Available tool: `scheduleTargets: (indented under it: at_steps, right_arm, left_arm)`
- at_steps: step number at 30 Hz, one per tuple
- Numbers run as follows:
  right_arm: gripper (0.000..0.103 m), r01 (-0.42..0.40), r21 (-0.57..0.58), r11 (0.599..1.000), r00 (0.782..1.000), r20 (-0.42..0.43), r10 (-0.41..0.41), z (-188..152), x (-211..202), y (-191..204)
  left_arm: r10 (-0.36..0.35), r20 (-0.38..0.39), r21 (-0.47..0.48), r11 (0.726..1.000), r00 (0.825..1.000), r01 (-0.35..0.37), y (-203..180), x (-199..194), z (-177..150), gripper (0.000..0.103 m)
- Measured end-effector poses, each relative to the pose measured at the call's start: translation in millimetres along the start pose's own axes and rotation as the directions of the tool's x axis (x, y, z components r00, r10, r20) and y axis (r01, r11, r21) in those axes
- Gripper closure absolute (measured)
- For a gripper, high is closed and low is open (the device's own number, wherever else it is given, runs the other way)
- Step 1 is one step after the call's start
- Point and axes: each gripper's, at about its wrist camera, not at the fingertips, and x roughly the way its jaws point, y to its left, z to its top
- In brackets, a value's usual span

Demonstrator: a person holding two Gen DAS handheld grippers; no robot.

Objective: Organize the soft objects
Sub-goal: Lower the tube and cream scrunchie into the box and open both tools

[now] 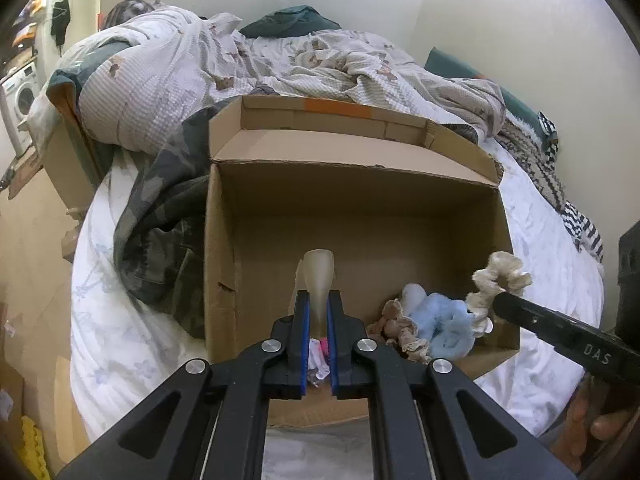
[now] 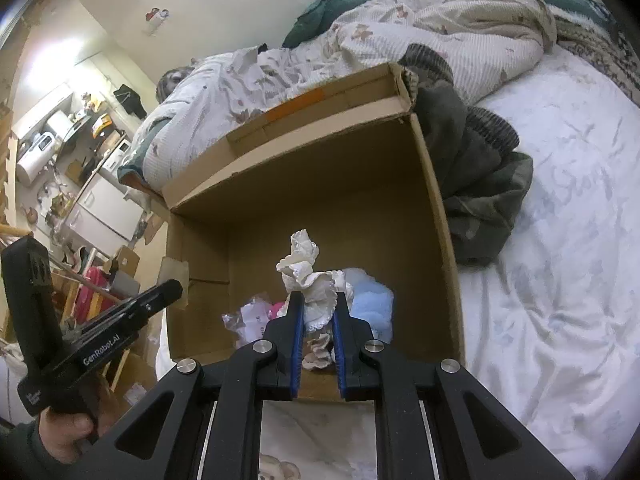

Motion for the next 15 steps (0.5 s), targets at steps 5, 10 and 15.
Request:
scheduleTargets:
  at_steps: [5,10,15]
  right_arm:
    - [0.088,-0.017,0.025,1.0,0.999,-0.049,0.018,-0.4,13.2,-3.1]
    - [0.088,-0.034,0.036,0.999,0.995,-0.088,0.037,-1.2,24.6,-3.6]
    - [0.088,-0.056,0.031,0.998,0.992,-0.114,0.059,-3.0,31.9,-0.4]
  left_arm:
    - [-0.001,-0.026,0.038,0.999,1.0,0.002,-6.3,7.3,-5.6,0.096]
    - [-0.021,-0.053,0.039,0.999,0.998,0.023,-8.8,14.1,-8.1,0.096]
    - [-0.037,-0.076,0.033,0.999,0.996,0.04,-11.5,17.6,-11.2,0.091]
